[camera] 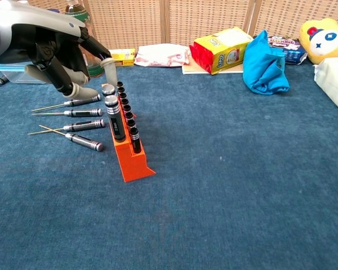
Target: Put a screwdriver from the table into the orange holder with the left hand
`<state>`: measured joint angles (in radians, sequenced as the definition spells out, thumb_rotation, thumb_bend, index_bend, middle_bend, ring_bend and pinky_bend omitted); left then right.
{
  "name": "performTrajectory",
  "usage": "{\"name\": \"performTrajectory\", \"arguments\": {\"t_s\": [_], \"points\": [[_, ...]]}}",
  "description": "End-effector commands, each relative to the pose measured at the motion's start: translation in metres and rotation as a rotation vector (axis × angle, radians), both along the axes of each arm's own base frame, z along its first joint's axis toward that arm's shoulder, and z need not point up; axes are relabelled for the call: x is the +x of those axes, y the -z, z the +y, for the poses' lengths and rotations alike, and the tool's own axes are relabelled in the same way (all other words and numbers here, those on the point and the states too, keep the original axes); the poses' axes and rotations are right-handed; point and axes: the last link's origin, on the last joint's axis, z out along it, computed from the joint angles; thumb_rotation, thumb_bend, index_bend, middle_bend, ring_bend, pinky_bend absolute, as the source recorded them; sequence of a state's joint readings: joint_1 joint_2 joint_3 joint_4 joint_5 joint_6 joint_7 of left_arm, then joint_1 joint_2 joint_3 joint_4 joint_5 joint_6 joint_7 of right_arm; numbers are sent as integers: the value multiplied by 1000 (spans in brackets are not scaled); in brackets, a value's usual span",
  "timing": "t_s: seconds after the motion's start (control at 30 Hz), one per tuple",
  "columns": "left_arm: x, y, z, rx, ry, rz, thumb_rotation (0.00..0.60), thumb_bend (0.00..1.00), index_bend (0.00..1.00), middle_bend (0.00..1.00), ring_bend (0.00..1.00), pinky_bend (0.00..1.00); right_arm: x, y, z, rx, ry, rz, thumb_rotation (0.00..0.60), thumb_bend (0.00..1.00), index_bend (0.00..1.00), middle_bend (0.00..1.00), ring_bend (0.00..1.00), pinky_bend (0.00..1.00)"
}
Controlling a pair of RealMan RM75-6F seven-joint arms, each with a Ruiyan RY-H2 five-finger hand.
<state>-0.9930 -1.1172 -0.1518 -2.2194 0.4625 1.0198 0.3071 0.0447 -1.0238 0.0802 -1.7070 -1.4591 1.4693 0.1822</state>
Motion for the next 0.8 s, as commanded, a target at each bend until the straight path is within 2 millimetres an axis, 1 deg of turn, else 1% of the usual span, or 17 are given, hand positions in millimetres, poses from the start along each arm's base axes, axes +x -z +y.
{"name": "performTrajectory", "arguments": {"t_s": [0.03,0.3,0.37,0.5,0.67,0.8], "points": [[1,-3,1,17,3,-14,600,416,444,1000,1000,964,0,0,0,0,1,0,600,94,127,43,56,6],[10,-14,-4,35,44,-69,600,416,444,1000,1000,964,0,0,-1,3,0,0,600,94,127,43,56,6],[14,-18,-11,13,91,-49,600,415,444,1000,1000,964,0,0,0,0,0,-1,600,93,127,43,57,6],[13,-21,-16,2,131,-12,600,414,444,1000,1000,964,0,-1,0,-3,0,-1,600,93,127,43,57,6],[11,-19,-20,-15,163,21,600,413,443,1000,1000,964,0,0,0,1,-2,0,600,93,127,43,57,6],[10,-15,-20,-13,178,56,600,413,444,1000,1000,964,0,-1,0,-2,0,-1,600,94,127,43,56,6]]}}
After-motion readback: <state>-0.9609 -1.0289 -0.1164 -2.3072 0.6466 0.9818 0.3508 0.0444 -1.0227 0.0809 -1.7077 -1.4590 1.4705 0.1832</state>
